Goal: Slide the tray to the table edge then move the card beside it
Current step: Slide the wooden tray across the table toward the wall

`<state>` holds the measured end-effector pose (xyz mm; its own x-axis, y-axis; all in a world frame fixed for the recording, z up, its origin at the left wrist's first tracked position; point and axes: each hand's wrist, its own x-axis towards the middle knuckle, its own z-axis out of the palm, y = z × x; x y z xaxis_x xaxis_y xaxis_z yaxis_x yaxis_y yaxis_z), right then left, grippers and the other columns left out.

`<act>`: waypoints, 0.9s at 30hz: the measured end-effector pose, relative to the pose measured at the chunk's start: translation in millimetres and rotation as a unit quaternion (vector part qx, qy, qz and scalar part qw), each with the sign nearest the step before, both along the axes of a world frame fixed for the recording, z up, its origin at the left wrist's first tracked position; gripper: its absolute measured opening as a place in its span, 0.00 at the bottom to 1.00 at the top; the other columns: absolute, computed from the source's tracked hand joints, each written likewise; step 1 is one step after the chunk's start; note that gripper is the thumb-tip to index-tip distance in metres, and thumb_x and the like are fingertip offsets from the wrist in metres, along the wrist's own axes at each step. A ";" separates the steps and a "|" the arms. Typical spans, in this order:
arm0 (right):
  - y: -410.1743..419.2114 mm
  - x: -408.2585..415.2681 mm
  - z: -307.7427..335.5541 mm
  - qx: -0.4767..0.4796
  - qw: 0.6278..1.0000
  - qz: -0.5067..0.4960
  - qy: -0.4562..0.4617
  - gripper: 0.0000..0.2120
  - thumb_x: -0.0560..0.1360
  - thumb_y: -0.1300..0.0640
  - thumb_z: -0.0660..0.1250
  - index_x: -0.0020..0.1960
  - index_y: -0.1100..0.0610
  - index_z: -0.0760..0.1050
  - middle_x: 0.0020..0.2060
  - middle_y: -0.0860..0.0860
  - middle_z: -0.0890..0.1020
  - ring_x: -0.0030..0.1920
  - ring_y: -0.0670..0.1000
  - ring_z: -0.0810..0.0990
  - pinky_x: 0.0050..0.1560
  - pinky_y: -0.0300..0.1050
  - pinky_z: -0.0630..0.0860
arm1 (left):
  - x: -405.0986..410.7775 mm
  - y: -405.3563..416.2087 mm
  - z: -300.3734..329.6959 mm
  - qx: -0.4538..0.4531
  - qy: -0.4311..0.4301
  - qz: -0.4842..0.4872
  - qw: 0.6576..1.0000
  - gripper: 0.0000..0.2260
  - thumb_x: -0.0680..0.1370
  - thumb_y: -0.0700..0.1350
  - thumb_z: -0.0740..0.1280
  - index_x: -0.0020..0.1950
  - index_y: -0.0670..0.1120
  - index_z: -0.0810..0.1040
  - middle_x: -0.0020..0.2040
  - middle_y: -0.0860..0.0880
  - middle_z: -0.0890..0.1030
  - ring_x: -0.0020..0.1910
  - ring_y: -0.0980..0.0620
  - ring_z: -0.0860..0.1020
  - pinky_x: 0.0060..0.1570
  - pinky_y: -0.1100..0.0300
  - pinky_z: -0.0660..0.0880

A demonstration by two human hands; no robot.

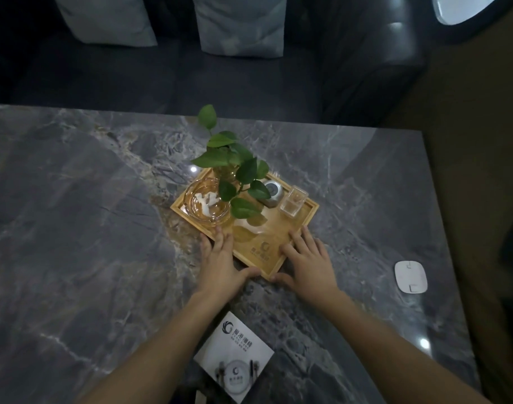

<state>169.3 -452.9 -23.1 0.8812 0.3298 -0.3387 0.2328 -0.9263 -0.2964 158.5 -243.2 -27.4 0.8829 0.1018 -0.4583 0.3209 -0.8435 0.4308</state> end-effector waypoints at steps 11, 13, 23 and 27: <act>-29.6 7.0 -2.0 0.000 1.000 -0.021 0.001 0.34 0.69 0.29 0.64 0.67 0.48 0.69 0.79 0.54 0.58 0.79 0.58 0.45 0.76 0.63 0.52 | 14.6 -28.1 -0.2 0.001 -0.004 -0.030 1.000 0.52 0.67 0.69 0.71 0.81 0.49 0.50 0.82 0.46 0.45 0.79 0.36 0.42 0.77 0.41 0.49; -32.8 6.2 -2.1 0.003 1.000 -0.027 -0.006 0.34 0.68 0.28 0.63 0.66 0.49 0.70 0.78 0.55 0.59 0.79 0.60 0.47 0.76 0.62 0.52 | 17.6 -31.4 0.5 -0.002 -0.004 -0.037 0.999 0.51 0.67 0.68 0.71 0.81 0.50 0.50 0.82 0.47 0.45 0.79 0.36 0.42 0.77 0.41 0.50; -39.9 0.9 -12.4 0.006 0.996 -0.052 -0.078 0.30 0.66 0.29 0.64 0.50 0.55 0.74 0.59 0.58 0.77 0.68 0.64 0.69 0.72 0.63 0.62 | 41.8 -34.4 0.1 -0.001 -0.026 -0.120 0.992 0.50 0.66 0.67 0.73 0.79 0.49 0.57 0.82 0.45 0.49 0.79 0.36 0.41 0.77 0.43 0.46; -36.7 2.1 -14.0 0.009 0.993 -0.058 -0.105 0.31 0.65 0.29 0.66 0.47 0.57 0.73 0.50 0.57 0.78 0.57 0.61 0.74 0.66 0.60 0.68 | 52.6 -30.6 -0.9 -0.006 -0.026 -0.156 0.987 0.52 0.63 0.68 0.74 0.79 0.48 0.57 0.82 0.46 0.48 0.80 0.39 0.40 0.78 0.41 0.49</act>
